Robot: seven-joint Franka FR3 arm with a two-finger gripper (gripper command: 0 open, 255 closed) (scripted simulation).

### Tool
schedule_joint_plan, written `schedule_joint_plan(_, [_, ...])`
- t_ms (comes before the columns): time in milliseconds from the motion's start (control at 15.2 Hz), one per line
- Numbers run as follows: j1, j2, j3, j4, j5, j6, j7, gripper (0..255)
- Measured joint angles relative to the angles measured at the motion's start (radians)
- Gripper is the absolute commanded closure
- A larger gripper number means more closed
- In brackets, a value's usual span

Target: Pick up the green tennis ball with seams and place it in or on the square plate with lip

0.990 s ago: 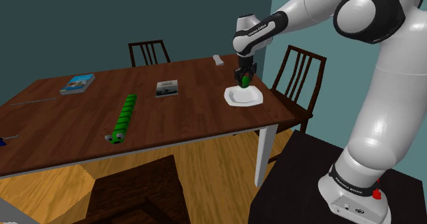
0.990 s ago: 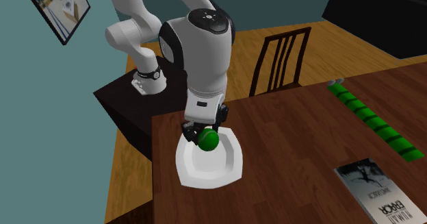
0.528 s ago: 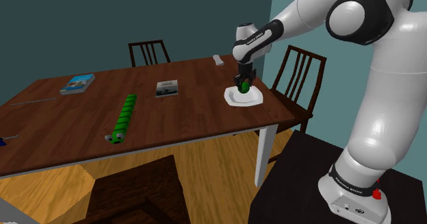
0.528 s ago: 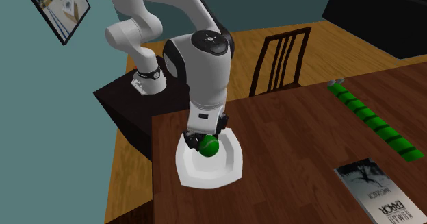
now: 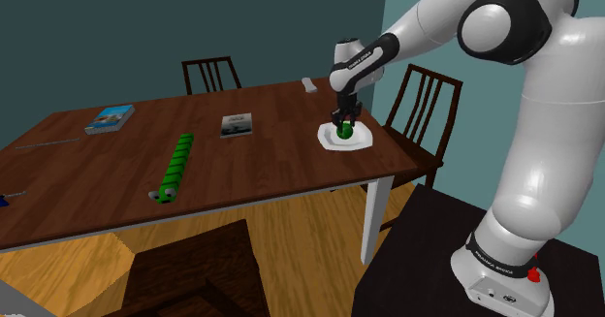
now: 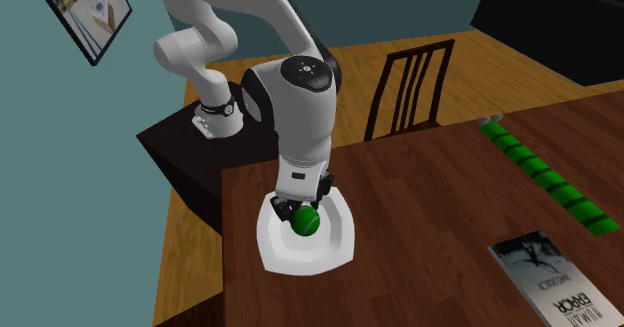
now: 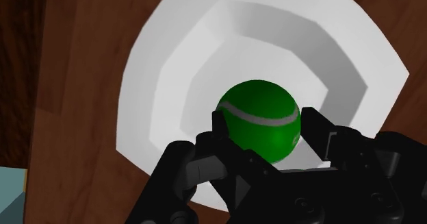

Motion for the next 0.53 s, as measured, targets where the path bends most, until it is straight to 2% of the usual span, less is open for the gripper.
schedule_joint_plan(132, [0.000, -0.001, 0.000, 0.002, 0.000, 0.001, 0.000, 255])
schedule_joint_plan(198, [0.000, -0.003, 0.000, -0.001, -0.001, 0.002, 0.002, 0])
schedule_joint_plan(528, [0.002, 0.006, 0.001, -0.007, -0.002, 0.001, 0.006, 0])
